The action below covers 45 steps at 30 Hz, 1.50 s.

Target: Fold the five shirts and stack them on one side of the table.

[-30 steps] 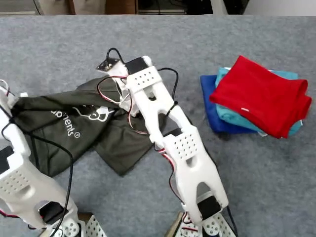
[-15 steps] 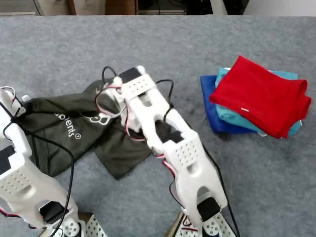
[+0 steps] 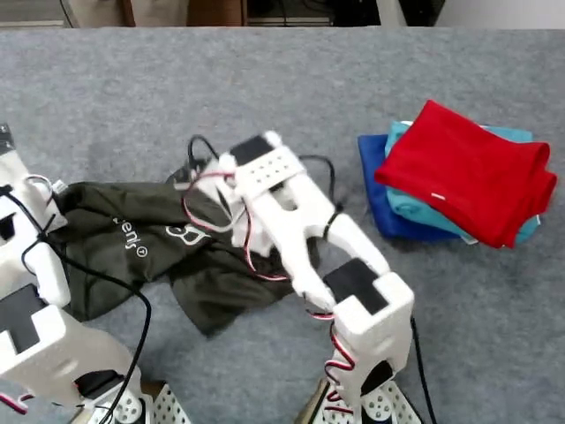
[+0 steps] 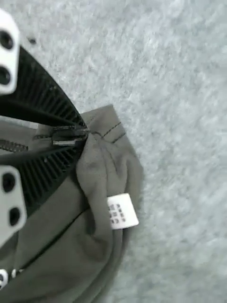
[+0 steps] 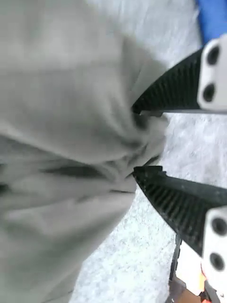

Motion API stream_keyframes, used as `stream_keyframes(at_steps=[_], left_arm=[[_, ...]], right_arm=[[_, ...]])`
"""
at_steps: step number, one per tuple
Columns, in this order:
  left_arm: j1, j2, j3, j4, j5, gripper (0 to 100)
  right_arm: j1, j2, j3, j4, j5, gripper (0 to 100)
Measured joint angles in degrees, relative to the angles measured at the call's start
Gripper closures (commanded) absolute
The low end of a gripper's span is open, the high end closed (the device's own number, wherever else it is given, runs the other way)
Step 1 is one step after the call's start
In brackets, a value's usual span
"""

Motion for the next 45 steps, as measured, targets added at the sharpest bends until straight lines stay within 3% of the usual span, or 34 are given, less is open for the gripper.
stream_keyframes(at_steps=[8, 13, 17, 22, 30, 45], left_arm=[[0.0, -0.7, 4.5, -7.6, 2.2, 98], [0.0, -0.8, 4.7, -8.4, 2.2, 98], [0.0, -0.8, 4.7, -8.4, 2.2, 98], [0.0, -0.8, 4.7, -8.4, 2.2, 98], [0.0, -0.8, 4.8, -8.4, 2.2, 98], [0.0, -0.8, 4.8, -8.4, 2.2, 98]], right_arm=[[2.0, 4.7, -30.9, 6.1, 0.1, 81.4], [3.2, 19.3, -48.4, 6.2, -2.2, 80.1], [3.8, 32.9, -64.8, 6.2, -6.2, 71.3], [3.8, 46.2, -80.2, 5.7, -10.9, 70.8], [7.3, 50.5, -77.5, -2.0, -17.1, 70.6], [8.2, 50.9, -72.0, -3.3, -17.5, 70.5]])
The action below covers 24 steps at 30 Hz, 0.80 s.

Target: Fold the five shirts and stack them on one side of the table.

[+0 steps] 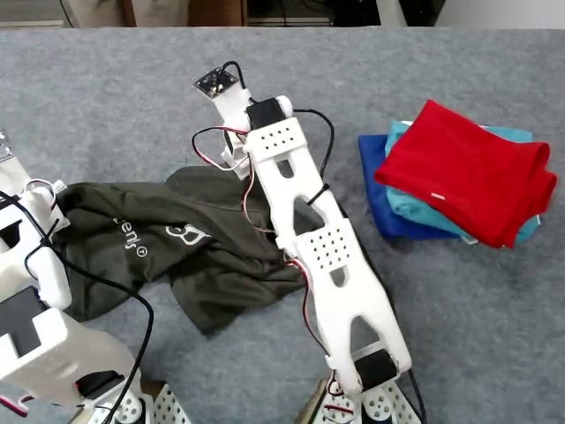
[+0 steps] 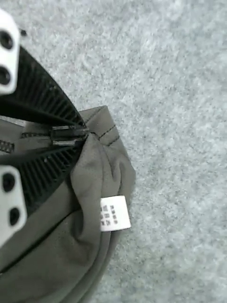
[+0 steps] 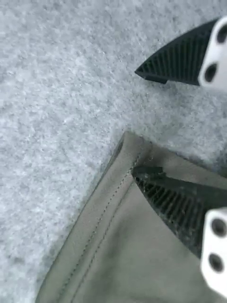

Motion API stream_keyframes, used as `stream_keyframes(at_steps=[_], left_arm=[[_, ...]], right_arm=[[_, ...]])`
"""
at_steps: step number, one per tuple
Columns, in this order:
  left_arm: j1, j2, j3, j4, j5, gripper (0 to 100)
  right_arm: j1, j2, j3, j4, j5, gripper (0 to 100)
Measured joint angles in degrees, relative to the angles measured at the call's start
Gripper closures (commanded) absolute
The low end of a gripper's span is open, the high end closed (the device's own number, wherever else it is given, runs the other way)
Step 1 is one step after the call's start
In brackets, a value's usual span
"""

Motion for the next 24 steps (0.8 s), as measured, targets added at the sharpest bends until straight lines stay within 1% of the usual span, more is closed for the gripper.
stream_keyframes(at_steps=[9, 24], left_arm=[[0.0, 0.0, 0.0, 0.0, 0.0, 98], [0.0, 0.0, 0.0, 0.0, 0.0, 98]], right_arm=[[0.0, 0.0, 0.8, 2.6, 0.0, 70.5], [-1.8, 1.1, 2.5, 2.5, 0.0, 71.0]])
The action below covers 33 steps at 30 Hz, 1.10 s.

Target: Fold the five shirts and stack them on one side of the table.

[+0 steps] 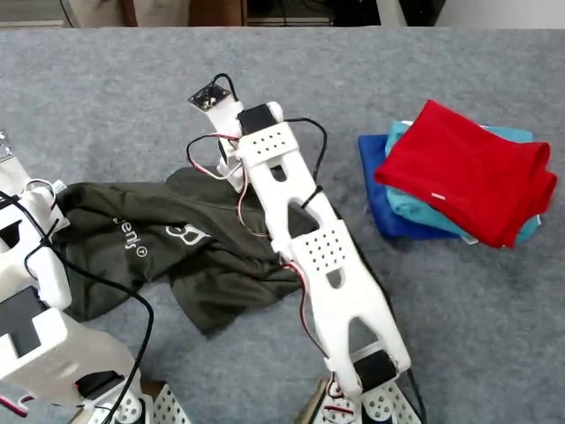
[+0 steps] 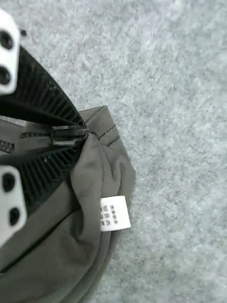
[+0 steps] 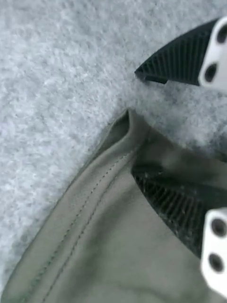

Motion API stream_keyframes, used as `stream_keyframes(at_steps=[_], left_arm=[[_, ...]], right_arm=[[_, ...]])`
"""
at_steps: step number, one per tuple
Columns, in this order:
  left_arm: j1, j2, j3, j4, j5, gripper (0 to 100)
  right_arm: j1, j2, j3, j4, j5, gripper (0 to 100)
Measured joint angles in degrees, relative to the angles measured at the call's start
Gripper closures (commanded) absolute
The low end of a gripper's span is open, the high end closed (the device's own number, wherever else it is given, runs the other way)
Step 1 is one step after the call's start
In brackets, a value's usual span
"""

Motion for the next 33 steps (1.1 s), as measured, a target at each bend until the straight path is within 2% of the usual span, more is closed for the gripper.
stream_keyframes(at_steps=[5, 10, 23, 27, 33], left_arm=[[0.0, 0.0, 0.0, 0.0, 0.0, 98], [0.0, 0.0, 0.0, 0.0, 0.0, 98], [0.0, 0.0, 0.0, 0.0, 0.0, 98], [0.0, 0.0, 0.0, 0.0, 0.0, 98], [0.0, 0.0, 0.0, 0.0, 0.0, 98]], right_arm=[[-0.1, 0.2, 0.0, -0.1, 1.6, 71.5], [-0.1, 0.5, -0.1, -0.3, 2.2, 81.2], [0.1, 1.0, -0.8, -0.9, 2.2, 82.2], [0.2, 1.4, -1.9, -1.6, 2.2, 91.5], [0.4, 1.6, -2.0, -4.4, 2.2, 92.2]])
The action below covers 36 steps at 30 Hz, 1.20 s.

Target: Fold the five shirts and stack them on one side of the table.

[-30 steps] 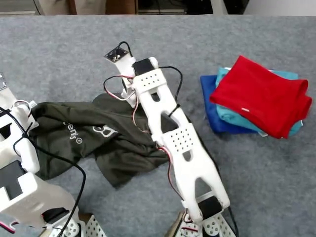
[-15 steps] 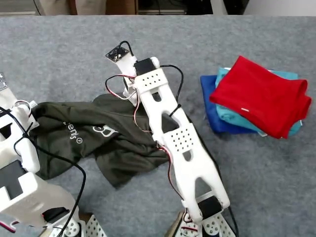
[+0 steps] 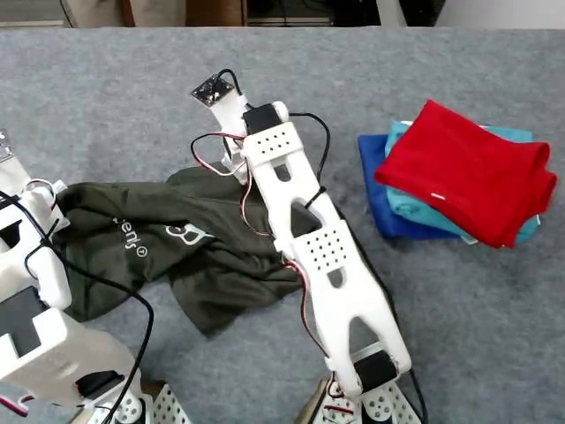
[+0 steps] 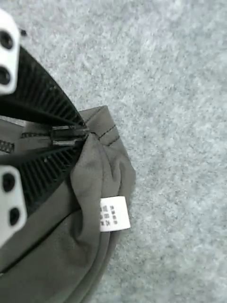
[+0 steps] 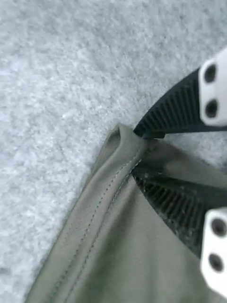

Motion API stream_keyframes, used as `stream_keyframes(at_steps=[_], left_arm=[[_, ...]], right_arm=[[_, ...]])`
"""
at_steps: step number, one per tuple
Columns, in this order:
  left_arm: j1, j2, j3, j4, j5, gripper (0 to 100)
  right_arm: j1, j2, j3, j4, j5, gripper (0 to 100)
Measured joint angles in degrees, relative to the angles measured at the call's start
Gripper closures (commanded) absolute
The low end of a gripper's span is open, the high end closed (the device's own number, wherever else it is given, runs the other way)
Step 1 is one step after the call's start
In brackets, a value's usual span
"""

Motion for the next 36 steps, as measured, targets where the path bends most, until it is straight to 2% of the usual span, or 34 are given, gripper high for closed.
stream_keyframes(at_steps=[8, 11, 19, 27, 31, 36], left_arm=[[0.0, 0.0, 0.0, 0.0, 0.0, 98], [0.0, 0.0, 0.0, 0.0, 0.0, 98], [0.0, 0.0, 0.0, 0.0, 0.0, 98], [0.0, 0.0, 0.2, 0.4, 0.0, 98], [0.0, -3.7, -2.9, 8.4, 0.0, 98], [0.0, -14.7, -8.4, 19.9, 0.0, 98]], right_arm=[[0.0, 0.0, 0.0, -0.4, 0.0, 92.9], [0.0, 0.0, 0.0, -0.6, 0.0, 99.8], [-0.4, 0.4, -1.6, -3.6, 0.0, 99.5], [-0.4, 0.2, -16.1, 0.4, 1.1, 99.5], [-0.4, -3.2, -16.4, 4.7, 5.4, 99.5], [-0.4, -14.3, -16.5, 6.4, 6.3, 99.5]])
